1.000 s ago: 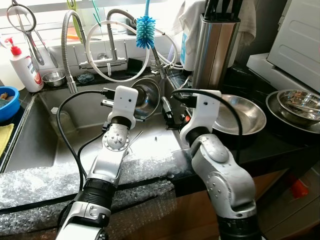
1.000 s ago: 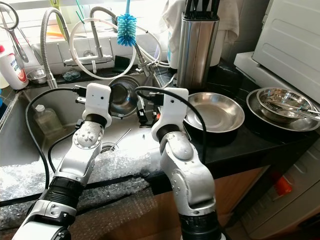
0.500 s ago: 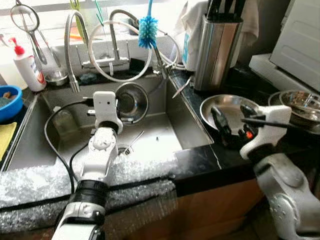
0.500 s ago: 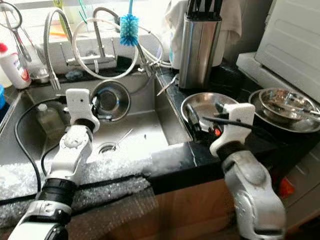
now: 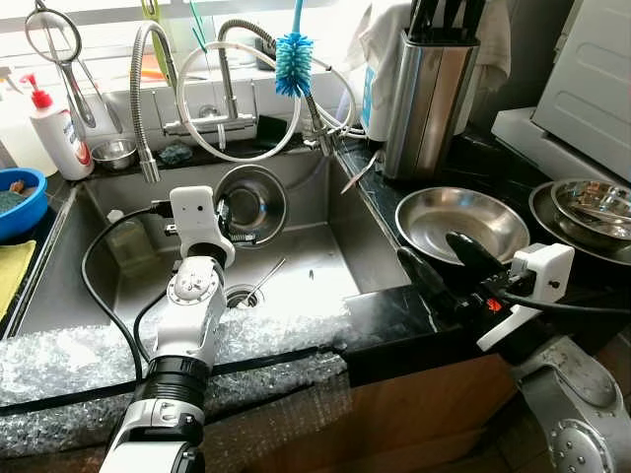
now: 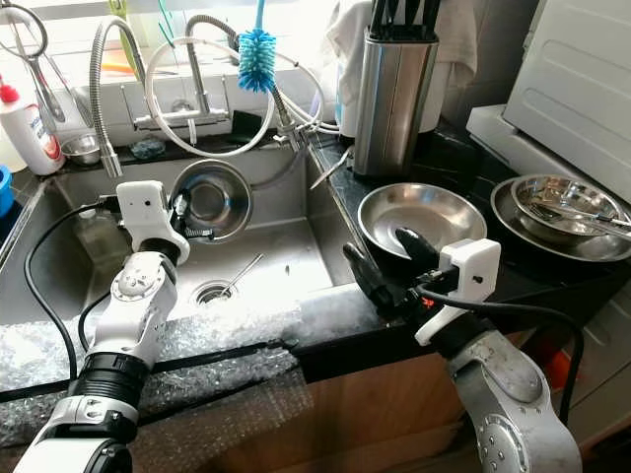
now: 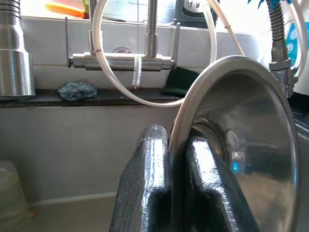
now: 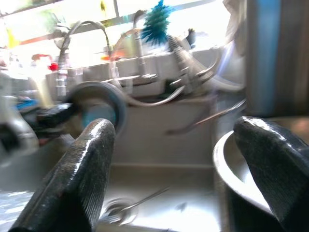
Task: Kitchen organization
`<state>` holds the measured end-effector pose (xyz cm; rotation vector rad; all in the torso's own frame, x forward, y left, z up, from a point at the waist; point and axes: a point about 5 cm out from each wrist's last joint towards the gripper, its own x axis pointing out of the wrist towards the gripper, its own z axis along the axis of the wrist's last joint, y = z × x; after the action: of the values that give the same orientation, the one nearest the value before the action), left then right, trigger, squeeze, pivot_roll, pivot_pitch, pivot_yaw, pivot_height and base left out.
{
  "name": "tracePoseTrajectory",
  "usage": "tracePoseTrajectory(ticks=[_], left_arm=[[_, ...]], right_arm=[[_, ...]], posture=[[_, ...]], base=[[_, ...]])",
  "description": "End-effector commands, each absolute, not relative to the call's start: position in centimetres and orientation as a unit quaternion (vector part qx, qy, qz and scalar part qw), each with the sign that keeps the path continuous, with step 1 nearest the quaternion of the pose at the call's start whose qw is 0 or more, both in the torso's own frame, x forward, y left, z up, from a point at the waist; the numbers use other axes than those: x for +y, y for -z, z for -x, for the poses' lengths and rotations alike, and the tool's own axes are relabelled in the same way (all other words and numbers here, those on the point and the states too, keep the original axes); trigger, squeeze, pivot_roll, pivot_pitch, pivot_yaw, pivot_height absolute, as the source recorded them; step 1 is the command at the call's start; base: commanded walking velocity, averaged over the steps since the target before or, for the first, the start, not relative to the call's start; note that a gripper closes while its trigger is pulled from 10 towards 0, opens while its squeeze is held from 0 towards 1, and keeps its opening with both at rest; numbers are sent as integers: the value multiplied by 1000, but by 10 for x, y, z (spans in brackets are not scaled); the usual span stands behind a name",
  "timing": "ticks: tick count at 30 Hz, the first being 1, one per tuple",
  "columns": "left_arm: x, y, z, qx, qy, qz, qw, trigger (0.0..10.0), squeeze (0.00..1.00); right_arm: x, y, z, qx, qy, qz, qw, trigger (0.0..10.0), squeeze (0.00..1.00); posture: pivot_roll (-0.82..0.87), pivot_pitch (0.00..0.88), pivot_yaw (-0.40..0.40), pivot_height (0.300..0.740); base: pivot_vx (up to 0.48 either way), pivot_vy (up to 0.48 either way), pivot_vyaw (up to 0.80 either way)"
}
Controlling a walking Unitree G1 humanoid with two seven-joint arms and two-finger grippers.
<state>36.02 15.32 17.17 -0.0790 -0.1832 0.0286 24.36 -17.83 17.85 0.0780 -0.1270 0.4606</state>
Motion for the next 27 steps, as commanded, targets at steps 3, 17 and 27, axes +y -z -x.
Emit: tracePoseTrajectory(ticks=[3,17,27], left_arm=[[154,-168,-360,-97,-4,44,994,10000,0],[154,-173,-363,-110,5,46,993,10000,0],[156,-181,-379,-89,-9,60,994,10000,0]], right_arm=[[-206,-165,-250,-67,-90,15,994,10000,0],[-184,-124,-248,-50,-54,0,997,10000,0],[-178,-125,-253,-77,-52,23,995,10000,0]], posture=[[-210,0,30,740],[-193,0,29,740],[-187,0,38,740]], base=[[0,0,0],[0,0,0],[0,0,0]])
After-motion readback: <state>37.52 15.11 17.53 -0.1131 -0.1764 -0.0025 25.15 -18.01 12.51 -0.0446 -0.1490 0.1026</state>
